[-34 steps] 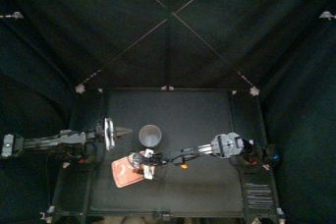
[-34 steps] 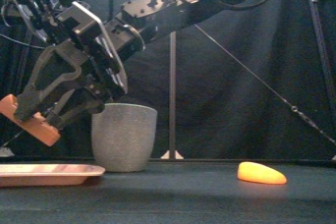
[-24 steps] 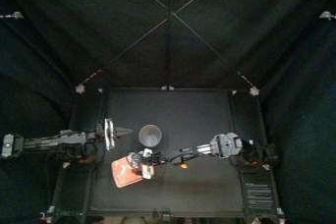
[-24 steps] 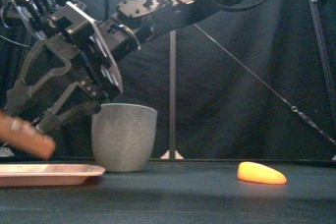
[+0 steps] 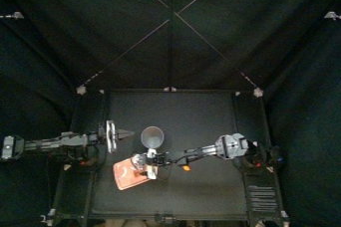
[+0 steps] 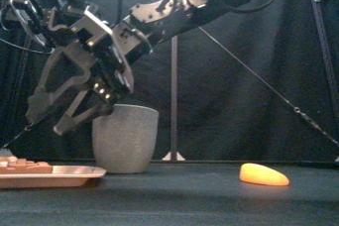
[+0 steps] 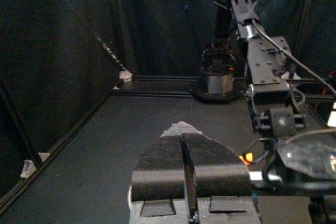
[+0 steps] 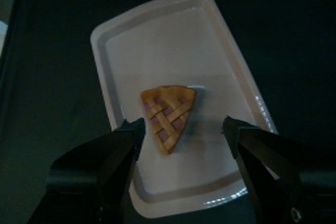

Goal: Pick the pie then place it on the pink plate
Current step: Drop pie on the pink plate and return to neutral

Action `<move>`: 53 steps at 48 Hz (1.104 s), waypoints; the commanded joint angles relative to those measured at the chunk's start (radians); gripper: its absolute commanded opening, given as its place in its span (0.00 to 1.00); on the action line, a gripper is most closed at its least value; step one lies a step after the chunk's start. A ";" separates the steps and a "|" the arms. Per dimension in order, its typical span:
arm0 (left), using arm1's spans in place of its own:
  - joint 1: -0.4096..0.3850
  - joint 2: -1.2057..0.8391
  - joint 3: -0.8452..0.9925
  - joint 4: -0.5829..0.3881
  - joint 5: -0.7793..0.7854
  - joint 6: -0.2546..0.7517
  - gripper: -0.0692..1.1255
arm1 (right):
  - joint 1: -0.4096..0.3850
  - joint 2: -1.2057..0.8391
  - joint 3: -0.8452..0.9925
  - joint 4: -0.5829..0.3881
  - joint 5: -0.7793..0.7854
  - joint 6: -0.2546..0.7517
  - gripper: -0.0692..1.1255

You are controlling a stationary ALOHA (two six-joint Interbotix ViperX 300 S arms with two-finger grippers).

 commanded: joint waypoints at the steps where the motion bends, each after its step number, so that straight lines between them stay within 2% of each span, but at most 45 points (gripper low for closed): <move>1: 0.003 0.005 -0.014 -0.002 -0.009 -0.002 0.07 | -0.002 -0.138 0.095 0.002 -0.081 0.000 0.86; 21: 0.003 0.003 -0.012 -0.002 -0.009 -0.002 0.07 | -0.002 -0.417 0.486 0.003 -0.357 0.002 0.86; 36: 0.002 0.003 -0.012 -0.003 -0.009 -0.003 0.07 | -0.015 -0.592 0.698 0.031 -0.385 0.000 0.86; 53: -0.006 0.002 -0.002 -0.005 0.000 -0.003 0.07 | -0.084 -0.756 0.857 0.046 -0.379 0.002 0.86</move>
